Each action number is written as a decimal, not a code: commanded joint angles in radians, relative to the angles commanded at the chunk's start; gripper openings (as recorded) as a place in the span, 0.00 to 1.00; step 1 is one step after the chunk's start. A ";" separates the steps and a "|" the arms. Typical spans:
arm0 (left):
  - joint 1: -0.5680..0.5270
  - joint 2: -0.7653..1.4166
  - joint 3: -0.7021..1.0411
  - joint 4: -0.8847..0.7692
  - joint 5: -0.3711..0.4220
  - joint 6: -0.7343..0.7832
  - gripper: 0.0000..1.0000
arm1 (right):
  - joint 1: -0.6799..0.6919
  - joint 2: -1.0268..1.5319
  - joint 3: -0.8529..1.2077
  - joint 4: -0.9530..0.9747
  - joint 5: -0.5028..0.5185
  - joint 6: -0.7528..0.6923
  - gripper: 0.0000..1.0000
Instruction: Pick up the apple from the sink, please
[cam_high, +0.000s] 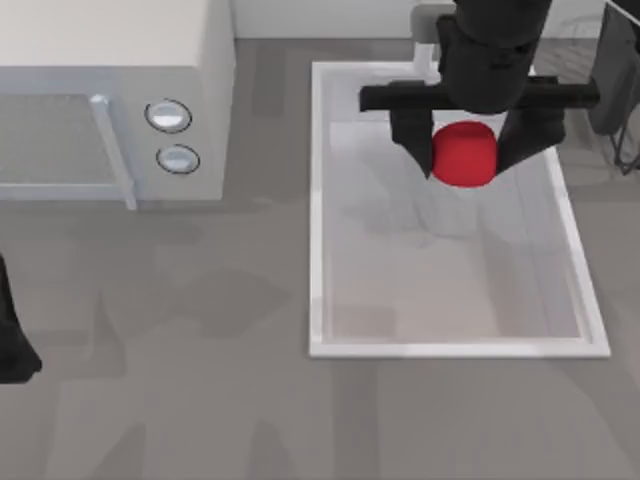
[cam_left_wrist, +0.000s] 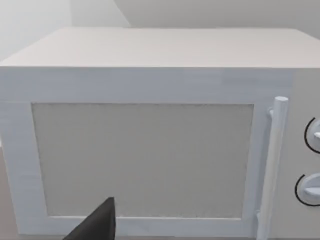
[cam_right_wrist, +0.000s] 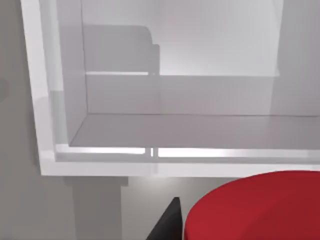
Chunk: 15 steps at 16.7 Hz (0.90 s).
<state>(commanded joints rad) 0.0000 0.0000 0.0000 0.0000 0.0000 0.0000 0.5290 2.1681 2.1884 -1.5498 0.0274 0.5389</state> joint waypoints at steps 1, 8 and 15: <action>0.000 0.000 0.000 0.000 0.000 0.000 1.00 | 0.000 0.000 0.000 0.000 0.000 0.000 0.00; 0.000 0.000 0.000 0.000 0.000 0.000 1.00 | -0.109 -0.140 -0.169 0.040 -0.006 -0.111 0.00; 0.000 0.000 0.000 0.000 0.000 0.000 1.00 | -0.415 -0.524 -0.721 0.136 -0.019 -0.418 0.00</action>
<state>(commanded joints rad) 0.0000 0.0000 0.0000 0.0000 0.0000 0.0000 0.1136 1.6446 1.4670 -1.4137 0.0081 0.1213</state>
